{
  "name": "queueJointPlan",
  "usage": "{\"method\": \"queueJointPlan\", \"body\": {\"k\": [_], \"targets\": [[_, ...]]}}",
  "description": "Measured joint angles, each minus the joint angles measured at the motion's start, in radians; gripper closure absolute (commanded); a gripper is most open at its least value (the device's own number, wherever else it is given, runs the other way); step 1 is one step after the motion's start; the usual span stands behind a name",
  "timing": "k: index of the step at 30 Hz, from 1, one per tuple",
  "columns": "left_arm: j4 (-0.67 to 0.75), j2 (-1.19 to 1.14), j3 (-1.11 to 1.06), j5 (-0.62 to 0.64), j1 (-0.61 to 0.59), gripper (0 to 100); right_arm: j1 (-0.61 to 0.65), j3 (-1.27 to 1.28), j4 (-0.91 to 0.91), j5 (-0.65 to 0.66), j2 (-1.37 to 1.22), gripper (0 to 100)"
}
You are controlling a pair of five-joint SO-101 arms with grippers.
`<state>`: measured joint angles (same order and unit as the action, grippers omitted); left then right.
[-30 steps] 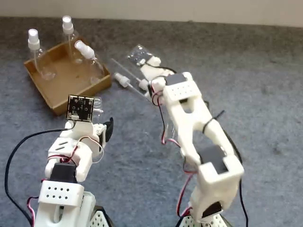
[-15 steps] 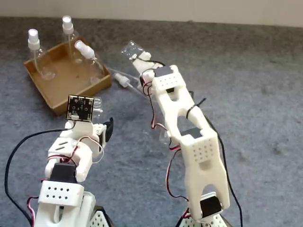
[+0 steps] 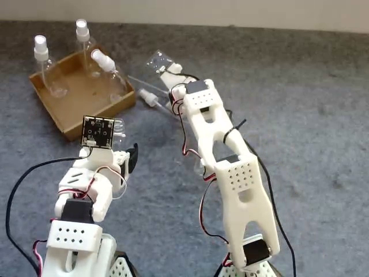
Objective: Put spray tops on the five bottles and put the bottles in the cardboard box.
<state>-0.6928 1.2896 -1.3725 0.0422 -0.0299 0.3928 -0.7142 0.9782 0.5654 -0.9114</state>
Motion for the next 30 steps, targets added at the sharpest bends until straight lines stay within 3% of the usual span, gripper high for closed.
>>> {"method": "queueJointPlan", "body": {"k": [13,30], "targets": [[0.000,0.000,0.000,0.000,0.000,89,-0.061,-0.032,0.077,0.000,0.005,99.2],[0.012,0.000,-0.031,0.000,0.000,89,-0.258,-0.336,0.617,0.000,0.247,99.1]]}}
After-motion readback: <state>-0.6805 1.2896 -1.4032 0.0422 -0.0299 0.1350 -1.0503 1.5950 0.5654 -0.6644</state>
